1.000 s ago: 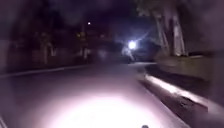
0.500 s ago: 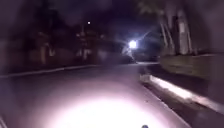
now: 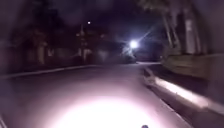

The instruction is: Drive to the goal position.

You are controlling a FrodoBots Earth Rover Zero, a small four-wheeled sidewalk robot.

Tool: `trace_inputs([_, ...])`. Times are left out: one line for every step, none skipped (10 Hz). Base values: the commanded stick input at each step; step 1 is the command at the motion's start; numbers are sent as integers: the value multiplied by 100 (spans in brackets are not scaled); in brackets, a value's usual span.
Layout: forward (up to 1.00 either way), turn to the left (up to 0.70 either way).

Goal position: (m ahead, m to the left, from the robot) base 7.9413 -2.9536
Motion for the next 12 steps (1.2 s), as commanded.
trace_inputs([70,-13])
trace_inputs([70,0])
trace_inputs([70,0])
trace_inputs([70,-5])
trace_inputs([70,-21])
trace_inputs([70,-35])
trace_inputs([70,-28])
trace_inputs([70,-12])
trace_inputs([70,0])
trace_inputs([70,0])
trace_inputs([70,0])
trace_inputs([70,0])
